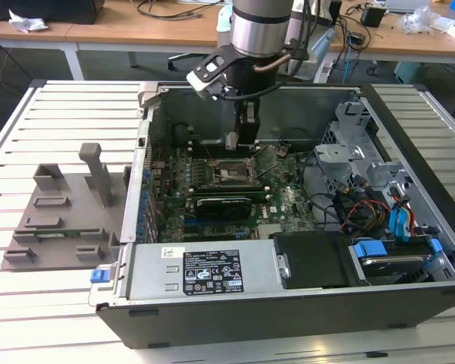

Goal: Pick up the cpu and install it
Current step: 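Place the cpu into insertion slot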

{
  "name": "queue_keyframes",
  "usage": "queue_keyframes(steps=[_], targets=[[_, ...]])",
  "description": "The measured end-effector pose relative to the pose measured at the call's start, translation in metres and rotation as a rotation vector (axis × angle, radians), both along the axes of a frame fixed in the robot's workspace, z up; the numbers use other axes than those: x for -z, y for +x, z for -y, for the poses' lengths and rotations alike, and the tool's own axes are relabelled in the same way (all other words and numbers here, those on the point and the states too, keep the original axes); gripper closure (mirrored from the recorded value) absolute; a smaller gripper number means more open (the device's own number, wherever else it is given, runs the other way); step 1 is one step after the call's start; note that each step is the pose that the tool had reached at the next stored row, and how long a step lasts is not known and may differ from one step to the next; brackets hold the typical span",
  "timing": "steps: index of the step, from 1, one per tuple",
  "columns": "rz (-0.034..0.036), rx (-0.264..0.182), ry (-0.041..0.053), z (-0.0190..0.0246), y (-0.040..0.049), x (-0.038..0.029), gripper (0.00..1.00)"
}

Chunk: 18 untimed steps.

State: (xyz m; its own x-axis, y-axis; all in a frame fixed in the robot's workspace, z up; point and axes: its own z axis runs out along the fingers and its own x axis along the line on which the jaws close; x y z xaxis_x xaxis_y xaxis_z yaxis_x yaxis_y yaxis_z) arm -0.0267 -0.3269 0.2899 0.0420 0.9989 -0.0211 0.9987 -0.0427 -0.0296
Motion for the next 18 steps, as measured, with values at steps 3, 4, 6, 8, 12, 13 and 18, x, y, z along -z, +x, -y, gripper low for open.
queue_keyframes(steps=[3,4,6,8,12,13,18], targets=[[0.0,-0.055,0.0002,0.0,0.0,0.0003,0.45],[0.0,-0.075,0.0002,0.0,0.0,0.0004,0.45],[0.0001,-0.123,0.0001,0.0,0.0,0.0006,0.45],[0.0001,-0.17,0.0002,0.0,0.0,0.0009,0.45],[0.0,-0.29,0.0002,0.0,0.0,0.0014,0.45],[0.0,-0.321,0.0002,0.0,0.0,0.0014,0.45],[0.0003,-0.338,0.0004,-0.0001,0.0002,0.0024,0.45]])
